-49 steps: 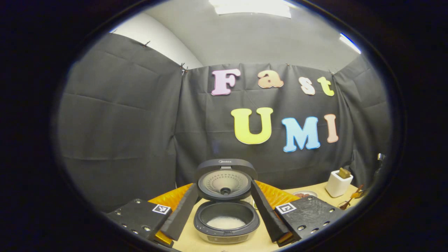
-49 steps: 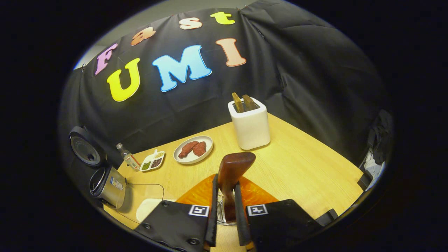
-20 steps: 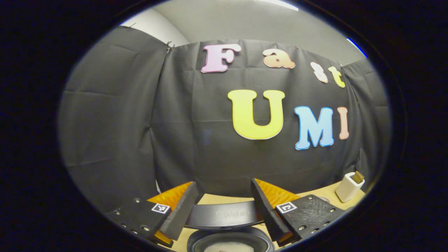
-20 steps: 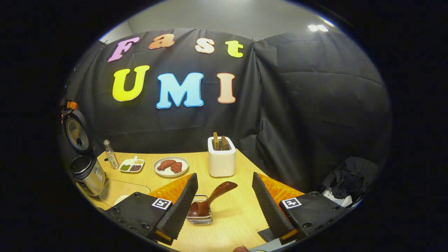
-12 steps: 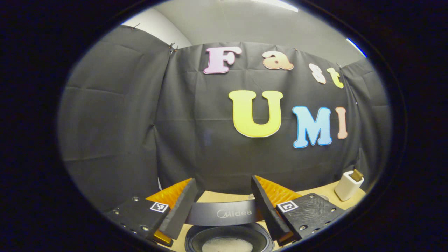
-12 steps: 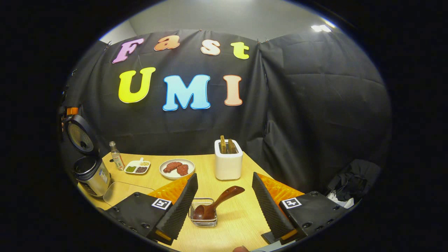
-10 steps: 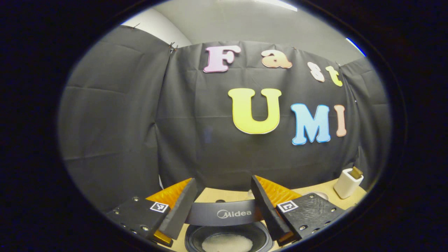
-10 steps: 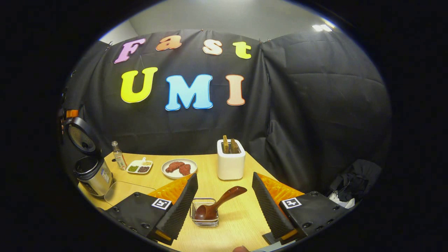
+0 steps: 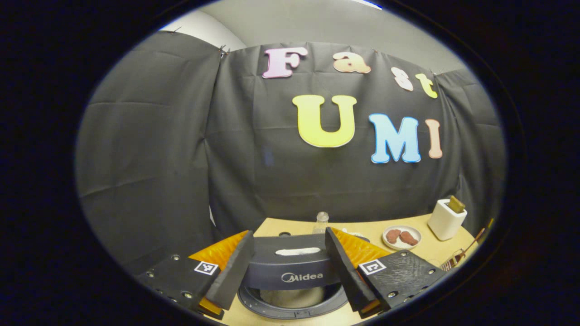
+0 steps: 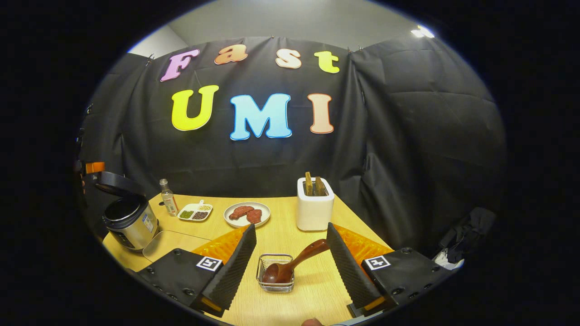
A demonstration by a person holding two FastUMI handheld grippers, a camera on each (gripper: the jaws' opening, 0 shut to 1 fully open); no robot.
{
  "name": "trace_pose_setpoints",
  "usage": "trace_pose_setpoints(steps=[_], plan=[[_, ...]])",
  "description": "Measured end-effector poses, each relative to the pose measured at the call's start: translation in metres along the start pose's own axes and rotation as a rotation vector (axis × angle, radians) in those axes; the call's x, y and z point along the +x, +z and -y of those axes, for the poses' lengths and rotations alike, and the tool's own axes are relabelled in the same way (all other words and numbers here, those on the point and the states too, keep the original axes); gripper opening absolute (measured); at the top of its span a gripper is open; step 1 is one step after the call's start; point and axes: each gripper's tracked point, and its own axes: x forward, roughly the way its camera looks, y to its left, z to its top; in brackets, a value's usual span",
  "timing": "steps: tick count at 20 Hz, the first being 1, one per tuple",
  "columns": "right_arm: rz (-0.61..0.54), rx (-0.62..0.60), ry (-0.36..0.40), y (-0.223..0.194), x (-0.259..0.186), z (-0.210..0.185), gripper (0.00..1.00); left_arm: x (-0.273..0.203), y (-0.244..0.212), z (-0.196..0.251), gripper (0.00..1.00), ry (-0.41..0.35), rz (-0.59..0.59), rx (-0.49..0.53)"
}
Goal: Close the left gripper, press the button to open the rice cooker; take a wooden spoon from the chopstick holder with the right hand, scoop a spoonful of rice and pour it into the rice cooker, then put the wooden spoon back into the chopstick holder.
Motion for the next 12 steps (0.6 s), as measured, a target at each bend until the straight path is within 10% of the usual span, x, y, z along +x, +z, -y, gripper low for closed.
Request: trace_pose_setpoints(steps=[12], plan=[[-0.002, -0.027, 0.037, 0.0, -0.005, -0.013, 0.98, -0.018, -0.1, 0.006, 0.95, 0.006, -0.12, 0.012]])
